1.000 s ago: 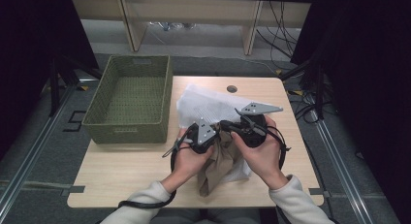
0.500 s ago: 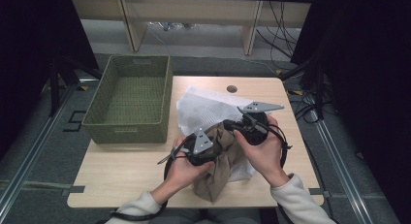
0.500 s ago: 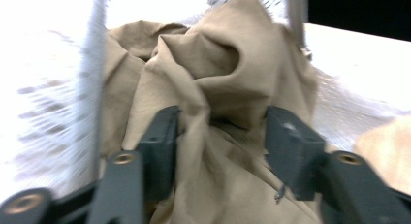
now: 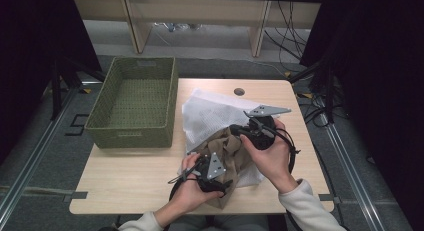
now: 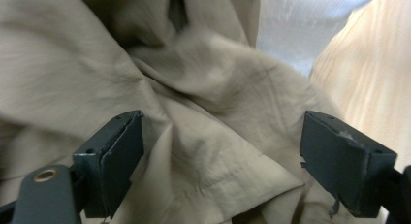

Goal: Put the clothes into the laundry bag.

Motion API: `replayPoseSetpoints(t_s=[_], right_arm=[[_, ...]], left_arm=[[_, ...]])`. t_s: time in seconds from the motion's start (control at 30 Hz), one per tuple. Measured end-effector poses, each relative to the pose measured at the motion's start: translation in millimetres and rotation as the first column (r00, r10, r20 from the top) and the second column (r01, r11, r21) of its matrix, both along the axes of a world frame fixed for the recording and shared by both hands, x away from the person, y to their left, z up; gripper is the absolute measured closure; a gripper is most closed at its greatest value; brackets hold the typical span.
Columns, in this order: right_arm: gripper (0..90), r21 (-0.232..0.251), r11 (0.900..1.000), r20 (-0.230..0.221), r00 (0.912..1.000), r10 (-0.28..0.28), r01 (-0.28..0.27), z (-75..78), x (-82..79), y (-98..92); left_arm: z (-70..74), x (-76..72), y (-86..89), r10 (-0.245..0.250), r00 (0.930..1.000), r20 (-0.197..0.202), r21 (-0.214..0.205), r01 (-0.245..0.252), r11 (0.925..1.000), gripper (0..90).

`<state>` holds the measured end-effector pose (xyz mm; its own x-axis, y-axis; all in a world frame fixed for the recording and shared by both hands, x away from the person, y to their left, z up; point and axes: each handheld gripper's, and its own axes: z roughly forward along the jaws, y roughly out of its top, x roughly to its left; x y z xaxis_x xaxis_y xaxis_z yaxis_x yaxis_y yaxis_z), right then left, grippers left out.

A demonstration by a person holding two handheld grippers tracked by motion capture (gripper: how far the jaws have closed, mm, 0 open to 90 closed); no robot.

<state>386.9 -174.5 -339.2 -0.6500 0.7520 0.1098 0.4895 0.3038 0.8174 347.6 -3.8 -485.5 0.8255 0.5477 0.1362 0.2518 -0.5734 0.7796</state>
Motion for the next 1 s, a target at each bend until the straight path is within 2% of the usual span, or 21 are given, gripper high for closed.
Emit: replayPoseSetpoints(t_s=[0.03, 0.07, 0.17, 0.23, 0.27, 0.33, 0.37, 0.4, 0.43, 0.47, 0.5, 0.57, 0.63, 0.7, 0.73, 0.77, 0.8, 0.87, 0.9, 0.93, 1.0], right_arm=[[89.5, 0.011, 0.9999, -0.012, 0.9999, 0.008, -0.008, -0.4, -0.2, 0.8], [89.5, 0.007, 0.9999, -0.004, 0.9999, 0.012, -0.012, -0.8, 0.1, 0.5], [89.5, 0.019, 0.9998, -0.026, 0.9996, 0.009, -0.008, -1.5, -0.5, 1.7], [89.5, 0.004, 0.9999, -0.024, 0.9997, 0.01, -0.01, -0.9, -0.3, 0.9], [89.5, 0.005, 0.9999, -0.023, 0.9997, 0.01, -0.01, -1.0, -0.3, 1.0], [89.5, 0.016, 0.9998, -0.025, 0.9996, 0.01, -0.01, -1.6, -0.4, 1.9], [89.5, 0.018, 0.9998, -0.024, 0.9997, 0.005, -0.004, -1.4, -1.0, 2.0], [89.5, 0.02, 0.9998, -0.025, 0.9997, 0.007, -0.007, -0.9, -1.6, 2.3], [89.5, 0.021, 0.9997, -0.02, 0.9997, 0.014, -0.014, -0.6, -1.8, 2.3], [89.5, 0.011, 0.9999, -0.02, 0.9998, 0.0, 0.0, 0.7, -3.5, 2.4], [89.5, 0.01, 0.9999, -0.024, 0.9997, 0.009, -0.009, 1.0, -3.7, 2.7], [89.5, -0.003, 0.9997, -0.003, 0.9997, 0.023, -0.023, 1.4, -4.0, 3.2], [89.5, 0.007, 0.9995, -0.009, 0.9995, 0.03, -0.03, 2.1, -5.2, 4.6], [89.5, 0.005, 0.9997, 0.004, 0.9997, 0.025, -0.025, 3.0, -6.2, 4.9], [89.5, 0.006, 0.9997, 0.006, 0.9997, 0.024, -0.024, 3.3, -6.6, 5.1], [89.5, 0.005, 0.9996, 0.01, 0.9996, 0.027, -0.027, 4.0, -7.2, 5.1], [89.5, 0.012, 0.9995, -0.004, 0.9996, 0.029, -0.029, 4.9, -8.4, 5.5], [89.5, 0.018, 0.9995, 0.001, 0.9996, 0.028, -0.028, 7.0, -10.4, 5.5], [89.5, 0.006, 0.9992, 0.024, 0.9989, 0.04, -0.04, 7.5, -9.3, 4.6], [89.5, 0.021, 0.999, 0.007, 0.9992, 0.04, -0.04, 8.7, -10.7, 4.8], [89.5, 0.02, 0.9994, -0.002, 0.9996, 0.029, -0.029, 9.5, -12.2, 5.5]], left_arm=[[-3.8, 2.0, -3.0, -0.004, 1.0, 0.004, 0.013, 0.004, 0.9999, 15.9], [-6.6, 4.1, -5.8, -0.01, 1.0, 0.0, 0.026, 0.01, 0.9996, 17.4], [-9.7, 12.1, -8.5, -0.007, 0.9995, 0.03, 0.061, 0.005, 0.9981, 29.5], [-9.4, 16.6, -9.0, 0.01, 0.9995, 0.029, 0.035, -0.011, 0.9993, 38.1], [-9.7, 17.7, -10.8, 0.037, 0.999, 0.027, -0.006, -0.037, 0.9993, 42.6], [-8.0, 21.4, -10.7, 0.045, 0.9981, 0.042, 0.014, -0.046, 0.9989, 51.5], [-8.6, 22.7, -11.8, 0.027, 0.9996, 0.01, 0.004, -0.027, 0.9996, 54.9], [-8.9, 23.7, -12.9, 0.038, 0.9992, 0.012, -0.004, -0.038, 0.9993, 58.6], [-8.3, 24.8, -13.2, 0.034, 0.9994, 0.011, 0.008, -0.034, 0.9994, 62.0], [-6.7, 27.4, -11.8, -0.005, 1.0, 0.008, 0.061, 0.004, 0.9981, 65.4], [-7.1, 27.8, -13.1, 0.005, 1.0, 0.0, 0.032, -0.005, 0.9995, 69.0], [-5.2, 29.0, -12.8, 0.01, 0.9999, -0.006, 0.014, -0.01, 0.9999, 76.3], [-1.6, 29.4, -10.9, 0.012, 0.9998, -0.014, -0.005, -0.012, 0.9999, 81.9], [0.9, 29.2, -9.3, 0.026, 0.9996, -0.009, -0.035, -0.026, 0.999, 84.4], [2.0, 27.9, -10.1, 0.049, 0.9987, -0.01, -0.085, -0.05, 0.9951, 84.9], [4.9, 27.3, -9.0, 0.06, 0.9982, -0.006, -0.085, -0.06, 0.9946, 85.3], [7.4, 27.8, -7.7, 0.046, 0.9989, -0.015, -0.103, -0.047, 0.9936, 85.4], [13.8, 25.9, -5.4, 0.094, 0.9954, 0.016, -0.127, -0.091, 0.9877, 85.6], [17.1, 25.9, -4.1, 0.075, 0.9971, 0.008, -0.136, -0.074, 0.988, 85.7], [20.2, 25.9, -3.4, 0.078, 0.9969, 0.013, -0.162, -0.074, 0.984, 85.8], [29.5, 26.5, 0.9, 0.08, 0.9954, 0.052, -0.159, -0.071, 0.9847, 85.9]])
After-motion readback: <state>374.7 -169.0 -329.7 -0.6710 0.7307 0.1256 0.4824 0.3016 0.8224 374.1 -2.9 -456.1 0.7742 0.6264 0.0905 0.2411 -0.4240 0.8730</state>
